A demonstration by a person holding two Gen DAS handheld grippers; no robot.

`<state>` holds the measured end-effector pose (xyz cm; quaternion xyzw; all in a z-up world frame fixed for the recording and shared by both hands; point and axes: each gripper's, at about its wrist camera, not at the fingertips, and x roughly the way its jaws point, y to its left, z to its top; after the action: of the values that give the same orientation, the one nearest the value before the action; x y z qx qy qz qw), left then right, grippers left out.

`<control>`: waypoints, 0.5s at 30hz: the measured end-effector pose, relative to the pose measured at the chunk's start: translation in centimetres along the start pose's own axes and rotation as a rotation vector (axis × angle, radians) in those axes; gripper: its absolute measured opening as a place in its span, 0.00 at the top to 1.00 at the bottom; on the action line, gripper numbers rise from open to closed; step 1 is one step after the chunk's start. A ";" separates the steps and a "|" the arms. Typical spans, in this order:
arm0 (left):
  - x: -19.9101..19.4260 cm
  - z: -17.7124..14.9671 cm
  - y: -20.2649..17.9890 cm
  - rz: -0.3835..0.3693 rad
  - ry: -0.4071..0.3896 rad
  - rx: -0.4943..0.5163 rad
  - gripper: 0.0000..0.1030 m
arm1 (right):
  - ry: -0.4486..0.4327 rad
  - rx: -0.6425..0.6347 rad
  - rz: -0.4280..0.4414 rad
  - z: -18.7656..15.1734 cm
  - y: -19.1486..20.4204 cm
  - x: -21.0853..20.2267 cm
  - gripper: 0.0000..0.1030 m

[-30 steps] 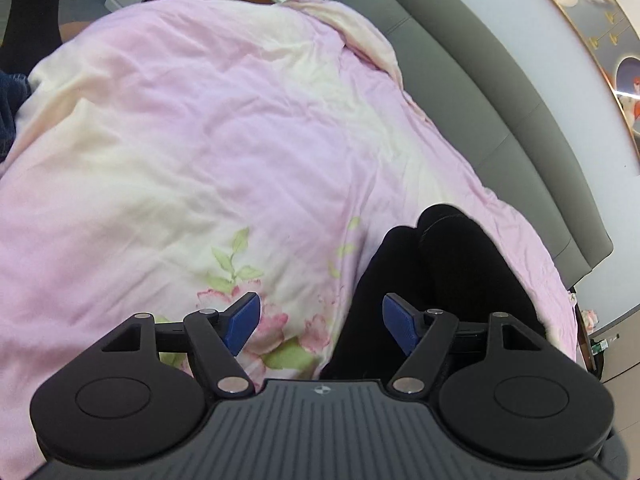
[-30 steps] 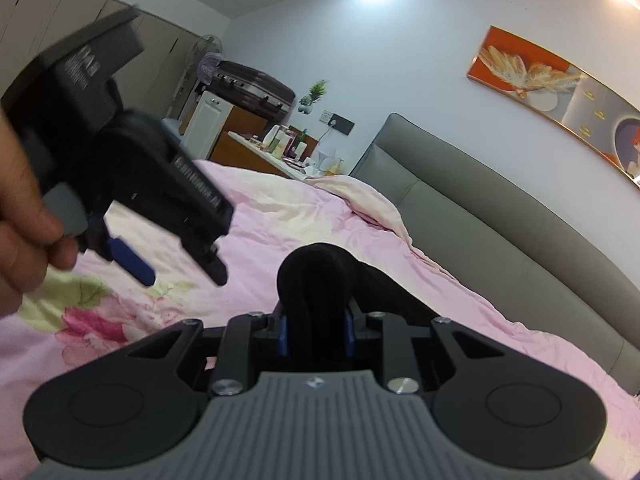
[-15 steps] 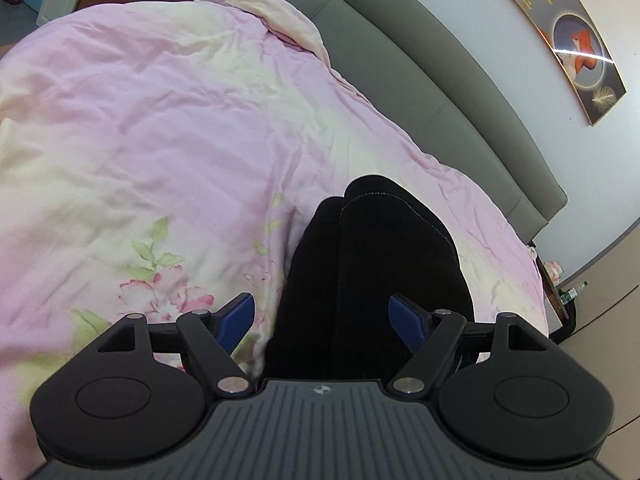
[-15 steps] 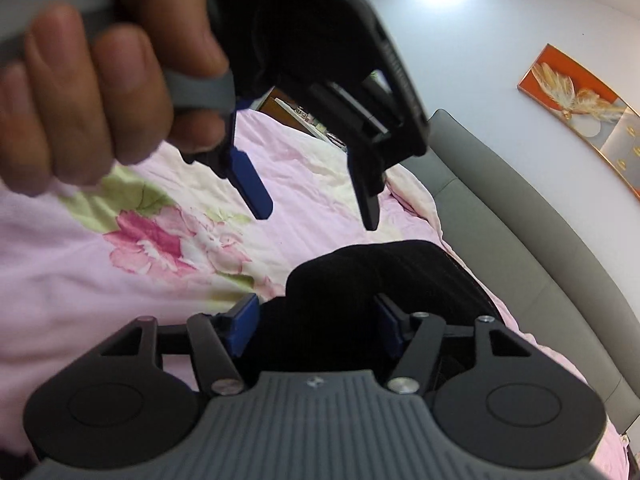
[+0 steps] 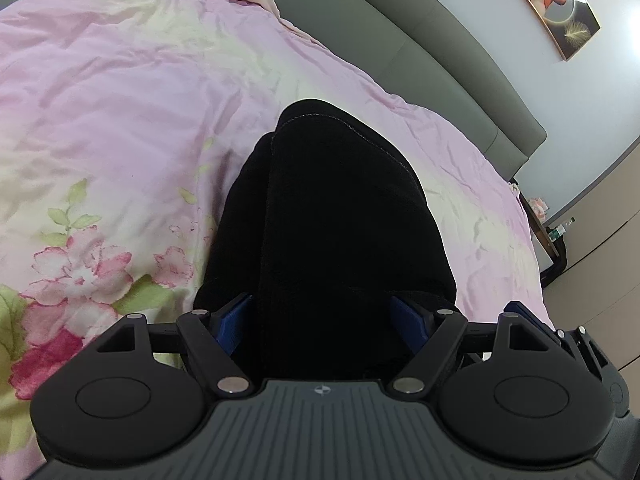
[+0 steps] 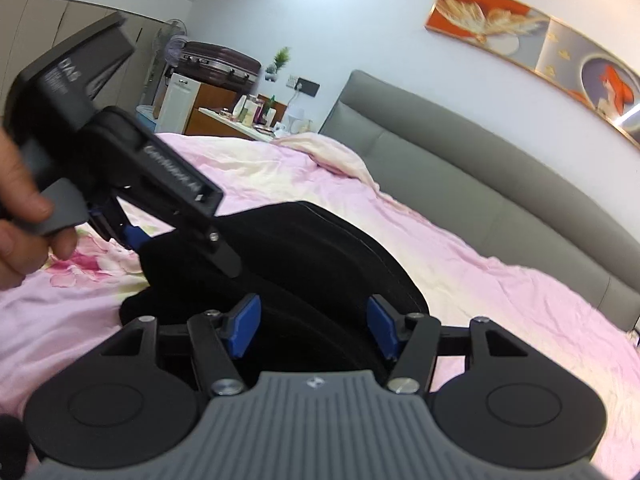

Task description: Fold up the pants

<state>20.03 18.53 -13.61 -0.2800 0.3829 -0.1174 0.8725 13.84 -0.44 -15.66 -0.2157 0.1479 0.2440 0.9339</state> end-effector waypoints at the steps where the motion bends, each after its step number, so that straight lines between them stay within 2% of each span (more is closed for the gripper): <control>1: 0.1 0.0 -0.1 0.000 0.002 0.004 0.12 | 0.014 0.011 0.011 -0.1 -0.6 0.1 0.46; 6: 0.6 -0.1 -0.1 -0.008 0.015 -0.007 0.15 | 0.064 0.018 0.099 -0.4 -2.3 0.1 0.46; 9: 0.6 -0.2 0.3 -0.013 0.013 -0.024 0.21 | 0.098 -0.010 0.157 -0.7 -2.5 0.5 0.46; 12: 0.5 -0.2 0.6 -0.021 0.008 -0.048 0.32 | 0.129 -0.058 0.183 -1.2 -2.1 0.9 0.46; 13: 0.5 -0.3 0.7 -0.018 0.005 -0.053 0.40 | 0.138 -0.073 0.180 -1.5 -2.0 1.2 0.48; 14: 0.4 -0.3 0.8 -0.015 0.000 -0.060 0.44 | 0.151 -0.080 0.176 -1.7 -1.8 1.6 0.51; 15: 0.3 -0.3 1.0 -0.014 -0.007 -0.069 0.54 | 0.168 -0.077 0.173 -1.7 -1.7 2.0 0.60</control>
<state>20.03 19.13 -14.56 -0.3132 0.3817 -0.1094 0.8627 16.13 -1.77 -17.32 -0.2576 0.2340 0.3101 0.8847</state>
